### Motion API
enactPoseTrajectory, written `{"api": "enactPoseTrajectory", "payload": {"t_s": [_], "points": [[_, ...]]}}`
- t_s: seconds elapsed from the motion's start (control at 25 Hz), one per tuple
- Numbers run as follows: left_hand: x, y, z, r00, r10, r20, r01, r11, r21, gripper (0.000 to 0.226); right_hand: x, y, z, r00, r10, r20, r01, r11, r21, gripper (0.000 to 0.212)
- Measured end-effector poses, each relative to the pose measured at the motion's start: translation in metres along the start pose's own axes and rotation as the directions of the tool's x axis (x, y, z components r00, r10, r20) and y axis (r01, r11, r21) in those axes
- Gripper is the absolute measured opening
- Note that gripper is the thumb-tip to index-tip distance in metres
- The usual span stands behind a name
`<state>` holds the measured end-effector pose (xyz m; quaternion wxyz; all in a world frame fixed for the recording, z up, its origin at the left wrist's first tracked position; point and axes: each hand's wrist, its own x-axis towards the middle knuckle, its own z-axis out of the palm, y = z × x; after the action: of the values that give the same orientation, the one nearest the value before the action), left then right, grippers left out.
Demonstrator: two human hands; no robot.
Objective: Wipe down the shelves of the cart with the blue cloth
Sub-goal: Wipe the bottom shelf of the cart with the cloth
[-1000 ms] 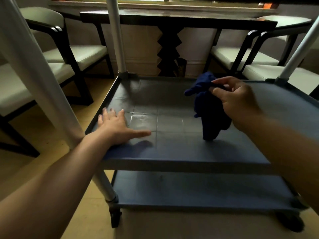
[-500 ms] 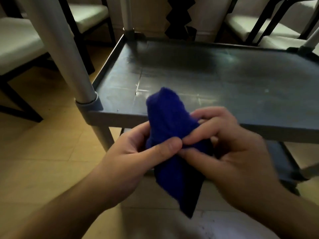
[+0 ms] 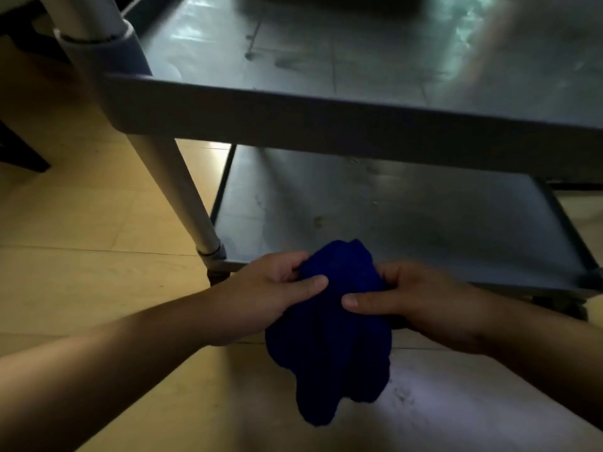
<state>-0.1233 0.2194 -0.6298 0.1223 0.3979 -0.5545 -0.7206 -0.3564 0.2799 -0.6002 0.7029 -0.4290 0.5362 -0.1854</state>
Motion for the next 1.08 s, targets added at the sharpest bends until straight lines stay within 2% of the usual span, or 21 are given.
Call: {"api": "enactPoseTrajectory", "payload": {"t_s": [0.08, 0.12, 0.2, 0.28, 0.32, 0.48, 0.6, 0.68, 0.8, 0.88, 0.92, 0.96, 1.0, 1.08], "points": [[0.020, -0.009, 0.003, 0.996, -0.050, -0.073, 0.055, 0.996, 0.068, 0.032, 0.007, 0.015, -0.011, 0.999, -0.019, -0.043, 0.018, 1.000, -0.025, 0.032], [0.029, -0.013, 0.003, 0.994, -0.085, -0.066, 0.087, 0.995, 0.042, 0.035, 0.011, 0.021, -0.014, 0.996, -0.050, -0.075, 0.049, 0.999, -0.015, 0.032], [0.043, -0.017, 0.001, 0.985, -0.144, 0.097, 0.144, 0.990, 0.009, 0.042, 0.020, 0.034, -0.019, 0.984, -0.118, -0.132, 0.122, 0.992, 0.019, 0.036], [0.054, -0.019, -0.006, 0.959, -0.155, 0.238, 0.123, 0.982, 0.141, 0.042, 0.030, 0.042, -0.024, 0.978, -0.153, -0.143, 0.157, 0.987, 0.023, 0.038], [0.060, -0.019, -0.012, 0.953, -0.168, 0.252, 0.122, 0.975, 0.186, 0.041, 0.034, 0.044, -0.029, 0.979, -0.156, -0.133, 0.162, 0.986, 0.041, 0.037], [0.085, -0.005, -0.036, 0.975, -0.177, 0.135, 0.161, 0.979, 0.122, 0.031, 0.053, 0.043, -0.061, 0.984, -0.131, -0.118, 0.153, 0.967, 0.203, 0.035], [0.111, 0.011, -0.052, 0.991, -0.125, -0.043, 0.126, 0.992, 0.029, 0.033, 0.086, 0.033, -0.091, 0.976, -0.110, -0.187, 0.160, 0.947, 0.279, 0.032], [0.132, 0.018, -0.062, 0.982, -0.099, -0.163, 0.101, 0.995, 0.000, 0.030, 0.121, 0.025, -0.107, 0.956, -0.124, -0.267, 0.195, 0.946, 0.258, 0.035], [0.161, 0.016, -0.072, 0.931, -0.106, -0.349, 0.105, 0.994, -0.020, 0.025, 0.174, 0.015, -0.122, 0.891, -0.110, -0.441, 0.177, 0.978, 0.113, 0.030], [0.178, 0.005, -0.077, 0.894, -0.099, -0.437, 0.105, 0.994, -0.011, 0.037, 0.200, 0.014, -0.130, 0.824, -0.069, -0.562, 0.046, 0.997, -0.055, 0.040], [0.184, -0.004, -0.082, 0.867, -0.055, -0.496, 0.119, 0.988, 0.098, 0.048, 0.209, 0.017, -0.133, 0.776, -0.073, -0.627, -0.053, 0.982, -0.180, 0.049], [0.188, -0.014, -0.088, 0.838, 0.029, -0.544, 0.152, 0.946, 0.285, 0.059, 0.215, 0.020, -0.134, 0.713, -0.119, -0.691, -0.152, 0.936, -0.319, 0.057], [0.188, -0.023, -0.094, 0.820, 0.133, -0.557, 0.189, 0.855, 0.483, 0.072, 0.219, 0.025, -0.132, 0.659, -0.216, -0.720, -0.204, 0.870, -0.448, 0.062], [0.182, -0.043, -0.103, 0.828, 0.268, -0.493, 0.251, 0.608, 0.753, 0.109, 0.224, 0.033, -0.115, 0.638, -0.440, -0.632, -0.163, 0.725, -0.669, 0.060]]}}
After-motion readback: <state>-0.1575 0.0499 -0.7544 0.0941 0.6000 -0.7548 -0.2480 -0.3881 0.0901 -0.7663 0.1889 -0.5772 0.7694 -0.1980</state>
